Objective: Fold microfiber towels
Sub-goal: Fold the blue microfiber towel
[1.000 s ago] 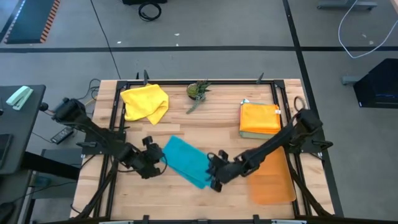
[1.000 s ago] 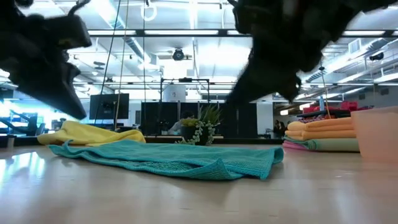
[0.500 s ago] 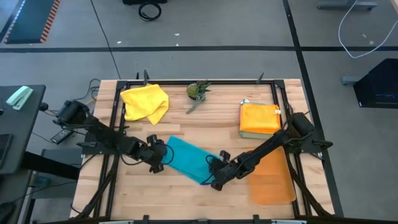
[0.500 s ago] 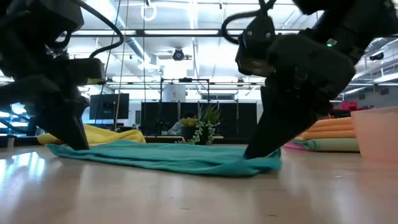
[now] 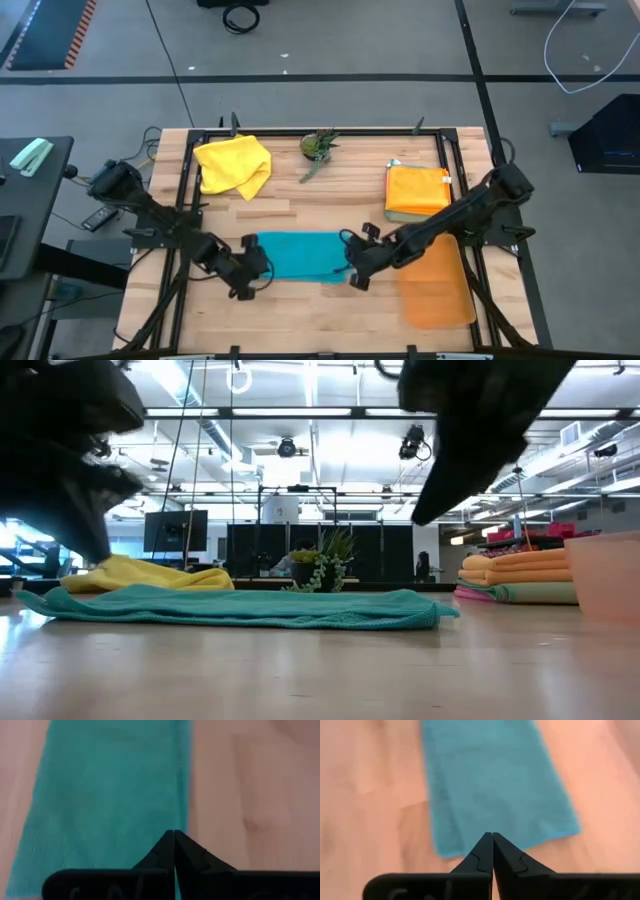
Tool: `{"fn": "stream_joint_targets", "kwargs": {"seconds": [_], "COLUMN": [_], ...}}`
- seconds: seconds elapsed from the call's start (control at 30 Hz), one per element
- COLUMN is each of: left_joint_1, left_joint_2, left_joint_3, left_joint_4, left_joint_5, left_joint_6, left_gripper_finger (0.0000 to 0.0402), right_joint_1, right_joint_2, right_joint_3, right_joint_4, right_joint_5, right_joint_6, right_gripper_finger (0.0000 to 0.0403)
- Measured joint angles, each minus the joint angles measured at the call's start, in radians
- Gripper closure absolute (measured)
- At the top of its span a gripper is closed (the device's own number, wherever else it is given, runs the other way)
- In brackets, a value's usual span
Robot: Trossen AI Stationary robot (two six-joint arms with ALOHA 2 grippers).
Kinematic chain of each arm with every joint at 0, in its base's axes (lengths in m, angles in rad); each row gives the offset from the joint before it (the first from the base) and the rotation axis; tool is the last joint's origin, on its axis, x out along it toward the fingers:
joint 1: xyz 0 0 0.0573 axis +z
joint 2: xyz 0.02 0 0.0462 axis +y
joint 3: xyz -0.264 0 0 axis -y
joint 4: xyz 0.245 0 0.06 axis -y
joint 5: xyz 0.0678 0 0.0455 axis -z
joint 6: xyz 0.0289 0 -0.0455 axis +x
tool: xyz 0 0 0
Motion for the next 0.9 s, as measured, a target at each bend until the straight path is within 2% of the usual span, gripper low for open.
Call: {"fn": "stream_joint_targets", "kwargs": {"seconds": [0.1,0.2,0.3,0.43,0.57,0.7,0.9], "left_joint_1": [-0.035,-0.050,-0.047,-0.040,-0.040,-0.040,-0.040], "left_joint_2": [0.001,0.004,0.004,0.006,0.013,0.029,0.074], "left_joint_3": [0.012,0.009,0.011,0.010,0.010,0.010,0.010], "left_joint_4": [0.005,-0.034,-0.067,-0.112,-0.106,-0.104,-0.103], "left_joint_5": [-0.003,-0.005,-0.009,-0.009,0.019,0.031,0.031], "left_joint_6": [0.130,0.209,0.225,0.201,0.199,0.199,0.199], "left_gripper_finger": [0.0392,0.0368,0.0331,0.0282,0.0252,0.0248,0.0266], "right_joint_1": [0.046,0.085,0.105,0.113,0.115,0.112,0.089], "right_joint_2": [0.009,0.034,0.048,0.068,0.100,0.132,0.200], "right_joint_3": [0.000,0.000,0.000,0.000,0.000,0.001,0.001], "right_joint_4": [0.010,0.013,0.015,0.017,0.019,0.026,0.093], "right_joint_5": [0.011,0.062,0.101,0.100,0.088,0.073,0.069], "right_joint_6": [-0.041,-0.071,-0.077,-0.109,-0.194,-0.239,-0.297], "right_gripper_finger": [0.0384,0.0372,0.0353,0.0316,0.0279,0.0262,0.0265]}}
